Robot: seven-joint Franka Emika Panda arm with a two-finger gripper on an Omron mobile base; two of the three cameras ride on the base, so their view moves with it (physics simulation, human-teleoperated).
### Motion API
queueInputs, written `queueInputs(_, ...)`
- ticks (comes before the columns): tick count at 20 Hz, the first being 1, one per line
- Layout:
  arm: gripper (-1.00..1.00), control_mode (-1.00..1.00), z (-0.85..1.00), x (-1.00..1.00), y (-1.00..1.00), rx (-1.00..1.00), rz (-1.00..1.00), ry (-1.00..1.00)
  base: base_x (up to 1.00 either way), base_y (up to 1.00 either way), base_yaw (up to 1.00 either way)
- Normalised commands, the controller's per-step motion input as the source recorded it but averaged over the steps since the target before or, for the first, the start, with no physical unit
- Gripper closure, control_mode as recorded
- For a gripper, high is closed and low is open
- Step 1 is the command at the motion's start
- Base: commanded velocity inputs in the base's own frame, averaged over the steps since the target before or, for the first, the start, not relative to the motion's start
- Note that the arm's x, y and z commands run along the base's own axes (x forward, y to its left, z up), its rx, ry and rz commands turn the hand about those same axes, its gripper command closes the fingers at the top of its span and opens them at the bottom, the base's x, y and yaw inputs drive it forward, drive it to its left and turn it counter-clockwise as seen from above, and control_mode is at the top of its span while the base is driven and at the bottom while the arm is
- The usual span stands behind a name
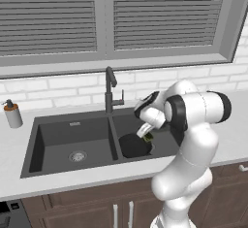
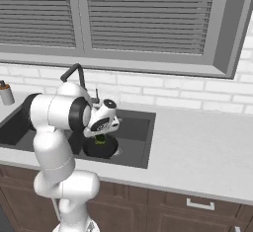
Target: Pick the pan and sponge and place them into the sink. Then turn on the water.
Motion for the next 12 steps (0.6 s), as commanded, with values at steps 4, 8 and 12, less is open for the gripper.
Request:
queueInputs(4,1.00,-1.00,-0.70,0.25,0.05,0.00,0.00,0.00,0.00,0.00,0.00)
queueInputs(8,1.00,-1.00,-0.54,0.45,0.17,0.00,0.00,0.00,0.00,0.00,0.00)
queueInputs(12,1.00,-1.00,-0.45,0.53,0.27,0.00,0.00,0.00,0.00,0.00,0.00)
